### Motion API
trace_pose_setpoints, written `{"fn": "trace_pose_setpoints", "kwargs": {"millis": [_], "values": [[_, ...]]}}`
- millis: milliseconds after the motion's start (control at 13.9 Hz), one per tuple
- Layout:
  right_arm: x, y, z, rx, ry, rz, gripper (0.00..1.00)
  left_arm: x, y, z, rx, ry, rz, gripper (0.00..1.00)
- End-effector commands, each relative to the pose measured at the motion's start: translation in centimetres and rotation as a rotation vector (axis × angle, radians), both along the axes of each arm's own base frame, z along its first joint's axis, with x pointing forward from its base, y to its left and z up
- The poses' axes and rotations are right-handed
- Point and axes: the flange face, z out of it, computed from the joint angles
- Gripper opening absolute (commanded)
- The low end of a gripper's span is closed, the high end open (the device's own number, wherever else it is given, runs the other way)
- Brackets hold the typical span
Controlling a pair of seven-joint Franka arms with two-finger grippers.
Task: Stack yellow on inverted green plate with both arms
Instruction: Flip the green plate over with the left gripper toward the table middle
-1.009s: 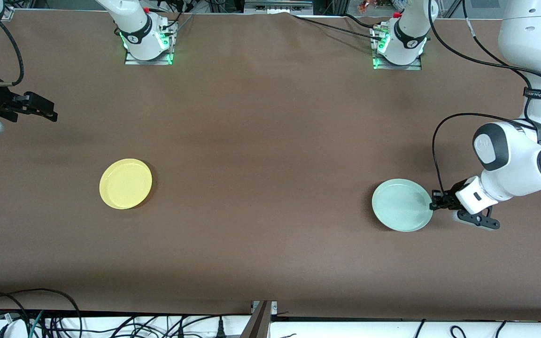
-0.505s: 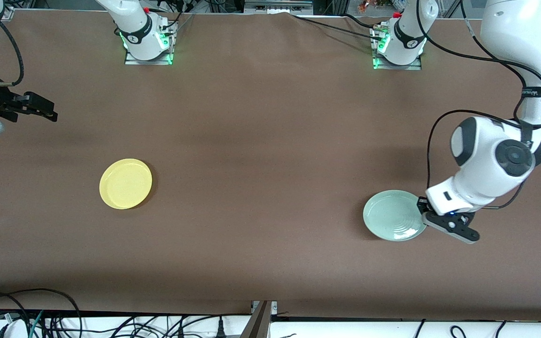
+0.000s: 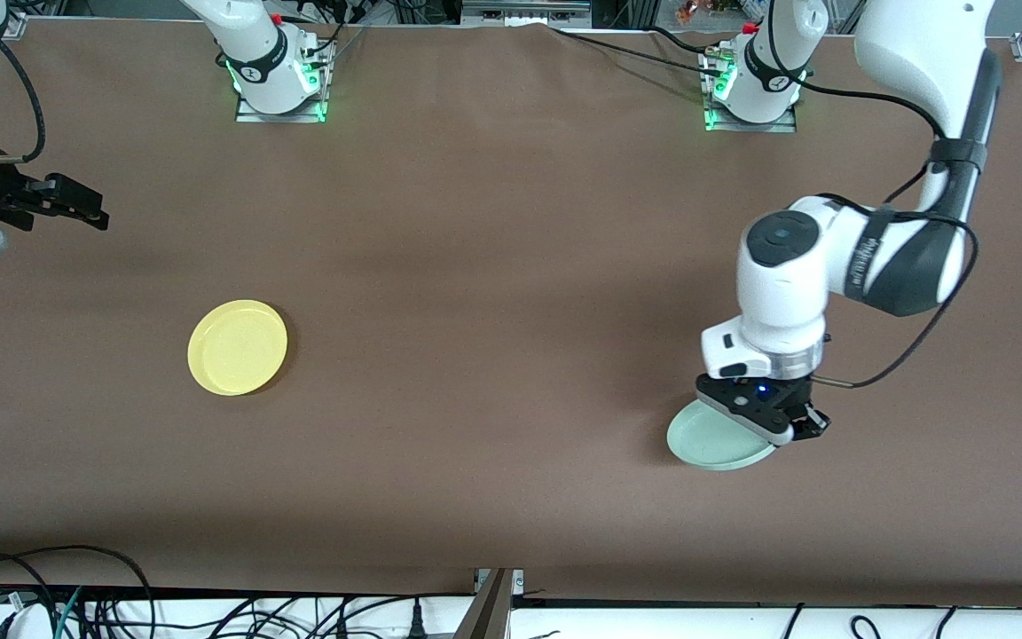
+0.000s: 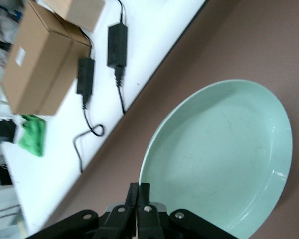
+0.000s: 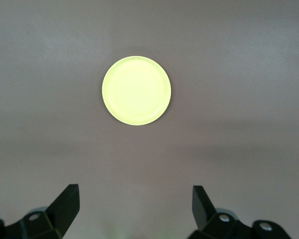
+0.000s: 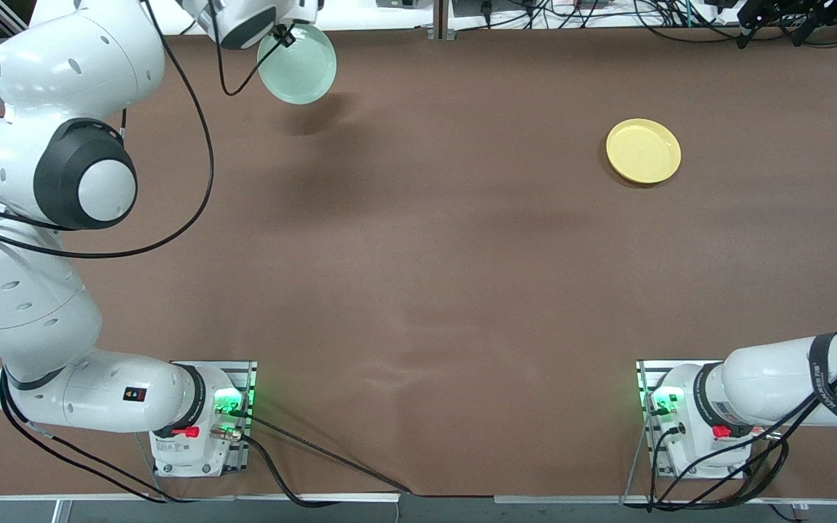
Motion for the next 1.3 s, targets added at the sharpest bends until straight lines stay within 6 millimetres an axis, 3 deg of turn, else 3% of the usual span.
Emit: {"fn": "trace_pose_setpoints", "kwargs": {"millis": [0, 432, 577, 721, 865, 1225], "values": [[-0.7, 0.0, 0.4, -0.003, -0.001, -0.009, 1.0, 0.2, -2.5, 0.1, 0.117, -0.131, -0.062, 0.0], [-0.6, 0.0, 0.3, -0.004, 0.001, -0.009, 1.0, -2.3, -9.2, -0.3, 0.285, -0.27, -0.229, 0.0], [-0.7, 0.0, 0.4, -0.003, -0.001, -0.009, 1.0, -3.8, -12.0, -2.0, 0.352, -0.264, -0.217, 0.0], [-0.7, 0.0, 0.4, -0.004, -0.001, -0.009, 1.0, -5.8, -15.2, -5.1, 0.474, -0.34, -0.168, 0.0], [-0.7, 0.0, 0.4, -0.003, -0.001, -0.009, 1.0, -7.7, -17.5, -7.4, 0.489, -0.351, -0.137, 0.0], [-0.7, 0.0, 0.4, -0.004, -0.001, -0.009, 1.0, -11.4, -22.3, -9.5, 0.503, -0.401, -0.138, 0.0]]}}
